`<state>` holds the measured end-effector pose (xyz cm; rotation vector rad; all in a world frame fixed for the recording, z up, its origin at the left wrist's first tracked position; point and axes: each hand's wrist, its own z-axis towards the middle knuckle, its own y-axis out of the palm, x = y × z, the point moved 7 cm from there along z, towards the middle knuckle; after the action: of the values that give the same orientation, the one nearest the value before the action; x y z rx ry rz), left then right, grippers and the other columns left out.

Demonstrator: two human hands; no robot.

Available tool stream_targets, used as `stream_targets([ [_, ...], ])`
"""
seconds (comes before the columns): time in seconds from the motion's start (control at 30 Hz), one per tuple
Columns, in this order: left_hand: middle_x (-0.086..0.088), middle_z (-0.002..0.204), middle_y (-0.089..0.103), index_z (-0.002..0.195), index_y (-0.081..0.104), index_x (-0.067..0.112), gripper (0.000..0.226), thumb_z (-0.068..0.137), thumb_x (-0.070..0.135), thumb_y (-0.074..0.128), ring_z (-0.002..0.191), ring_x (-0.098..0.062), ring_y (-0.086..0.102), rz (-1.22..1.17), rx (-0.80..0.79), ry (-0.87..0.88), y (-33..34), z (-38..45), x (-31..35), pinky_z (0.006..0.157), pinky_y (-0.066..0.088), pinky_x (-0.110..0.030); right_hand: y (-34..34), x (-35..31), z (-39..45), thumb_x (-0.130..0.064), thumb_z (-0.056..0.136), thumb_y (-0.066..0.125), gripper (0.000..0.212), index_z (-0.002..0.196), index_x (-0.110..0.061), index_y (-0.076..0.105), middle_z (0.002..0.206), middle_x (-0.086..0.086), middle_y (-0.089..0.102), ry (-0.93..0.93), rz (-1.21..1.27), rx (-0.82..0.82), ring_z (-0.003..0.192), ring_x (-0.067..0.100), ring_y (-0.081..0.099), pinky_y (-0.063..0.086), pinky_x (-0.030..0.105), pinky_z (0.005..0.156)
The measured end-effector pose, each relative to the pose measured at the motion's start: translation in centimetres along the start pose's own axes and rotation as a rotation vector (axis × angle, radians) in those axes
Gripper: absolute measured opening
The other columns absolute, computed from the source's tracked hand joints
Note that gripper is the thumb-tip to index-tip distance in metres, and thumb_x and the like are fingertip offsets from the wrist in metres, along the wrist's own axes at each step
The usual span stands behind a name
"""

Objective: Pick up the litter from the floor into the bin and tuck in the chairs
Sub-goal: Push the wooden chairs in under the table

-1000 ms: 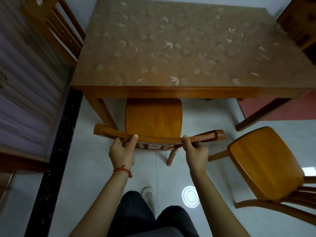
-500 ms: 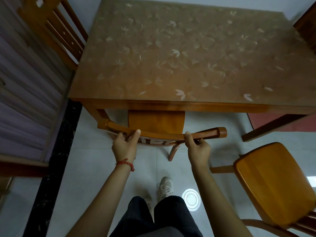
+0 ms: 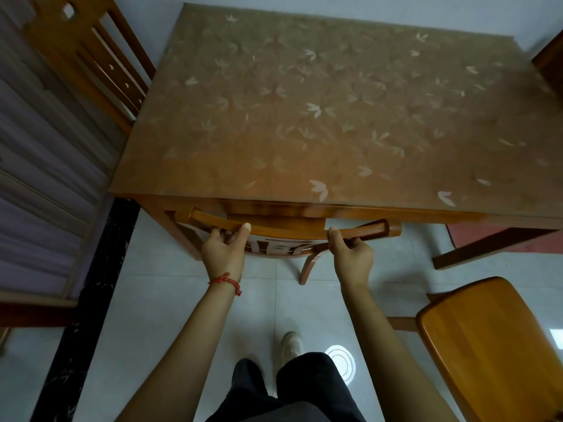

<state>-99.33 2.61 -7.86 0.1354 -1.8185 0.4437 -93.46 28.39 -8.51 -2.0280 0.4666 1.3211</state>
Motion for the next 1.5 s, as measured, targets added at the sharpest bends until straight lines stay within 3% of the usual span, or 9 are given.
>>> stream_targets([
  [0.3, -0.002, 0.091, 0.064, 0.101, 0.063, 0.000, 0.030, 0.081, 0.021, 0.070, 0.071, 0.001, 0.055, -0.005, 0.014, 0.009, 1.8, 1.1, 0.9, 0.047, 0.036, 0.005, 0.5, -0.8, 2.6, -0.034, 0.082, 0.064, 0.030, 0.081, -0.003, 0.067, 0.070, 0.005, 0.068, -0.023, 0.000, -0.009, 0.070, 0.020, 0.065, 0.054, 0.036, 0.074],
  [0.5, -0.003, 0.089, 0.065, 0.097, 0.064, -0.001, 0.026, 0.081, 0.019, 0.070, 0.070, 0.011, 0.053, -0.007, 0.023, 0.003, 2.3, 1.2, 0.6, 0.050, 0.037, 0.004, 0.3, -0.7, 3.1, -0.035, 0.083, 0.063, 0.027, 0.080, -0.007, 0.067, 0.068, 0.000, 0.067, -0.034, -0.017, -0.005, 0.069, 0.016, 0.065, 0.053, 0.032, 0.072],
  [0.87, -0.001, 0.097, 0.064, 0.106, 0.062, 0.002, 0.032, 0.082, 0.024, 0.068, 0.080, -0.006, 0.058, 0.026, -0.013, 0.012, 2.3, 0.9, 1.0, 0.051, 0.038, 0.004, 0.5, -0.8, 3.1, -0.041, 0.084, 0.060, 0.037, 0.095, -0.006, 0.064, 0.068, -0.005, 0.063, -0.070, -0.062, -0.043, 0.060, 0.003, 0.058, 0.040, 0.013, 0.055],
  [0.93, -0.001, 0.102, 0.063, 0.109, 0.061, 0.005, 0.036, 0.084, 0.029, 0.066, 0.089, -0.011, 0.057, 0.080, -0.051, 0.025, 2.1, 0.9, 1.2, 0.057, 0.041, 0.000, 0.4, -1.0, 2.8, -0.042, 0.086, 0.058, 0.039, 0.100, -0.007, 0.063, 0.069, -0.008, 0.062, -0.094, -0.095, -0.068, 0.060, -0.001, 0.059, 0.040, 0.008, 0.054],
  [1.0, -0.006, 0.112, 0.064, 0.113, 0.059, 0.005, 0.040, 0.085, 0.033, 0.063, 0.101, -0.019, 0.058, 0.185, -0.089, 0.054, 1.6, 1.0, 1.3, 0.076, 0.047, -0.019, 0.0, -1.1, 2.3, -0.040, 0.088, 0.056, 0.036, 0.104, -0.008, 0.060, 0.063, -0.018, 0.056, -0.152, -0.148, -0.078, 0.061, -0.013, 0.057, 0.039, 0.001, 0.054],
  [1.1, -0.014, 0.125, 0.058, 0.119, 0.055, 0.004, 0.044, 0.086, 0.033, 0.061, 0.117, -0.030, 0.051, 0.390, -0.140, 0.181, 0.5, 0.7, 1.6, 0.092, 0.042, -0.037, -0.9, -1.2, 0.7, -0.035, 0.089, 0.057, 0.035, 0.115, -0.012, 0.055, 0.072, -0.017, 0.059, -0.252, -0.280, -0.088, 0.085, 0.001, 0.063, 0.041, 0.005, 0.068],
  [1.17, -0.017, 0.128, 0.055, 0.123, 0.053, 0.001, 0.047, 0.087, 0.030, 0.061, 0.119, -0.033, 0.048, 0.509, -0.207, 0.308, 0.4, -0.3, 2.1, 0.095, 0.040, -0.039, -1.6, -0.7, -0.3, -0.037, 0.088, 0.056, 0.050, 0.130, -0.012, 0.045, 0.112, 0.002, 0.062, -0.301, -0.395, -0.097, 0.114, 0.020, 0.053, 0.046, 0.029, 0.087],
  [1.23, -0.020, 0.131, 0.051, 0.128, 0.049, -0.001, 0.048, 0.088, 0.024, 0.061, 0.121, -0.035, 0.045, 0.602, -0.312, 0.458, 0.9, -1.7, 2.5, 0.097, 0.037, -0.040, -2.5, -0.1, -1.4, -0.041, 0.089, 0.053, 0.059, 0.137, -0.012, 0.037, 0.138, 0.007, 0.047, -0.352, -0.524, -0.082, 0.127, 0.022, 0.041, 0.040, 0.039, 0.098],
  [1.5, -0.029, 0.120, 0.057, 0.115, 0.058, -0.007, 0.050, 0.074, 0.015, 0.077, 0.109, -0.045, 0.054, 0.915, -0.651, 1.053, 4.0, -8.0, 2.6, 0.092, 0.038, -0.060, -8.6, 3.3, -8.3, -0.041, 0.091, 0.050, 0.061, 0.139, -0.007, 0.033, 0.146, 0.014, 0.034, -0.299, -0.804, 0.108, 0.134, 0.029, 0.031, 0.026, 0.042, 0.108],
])
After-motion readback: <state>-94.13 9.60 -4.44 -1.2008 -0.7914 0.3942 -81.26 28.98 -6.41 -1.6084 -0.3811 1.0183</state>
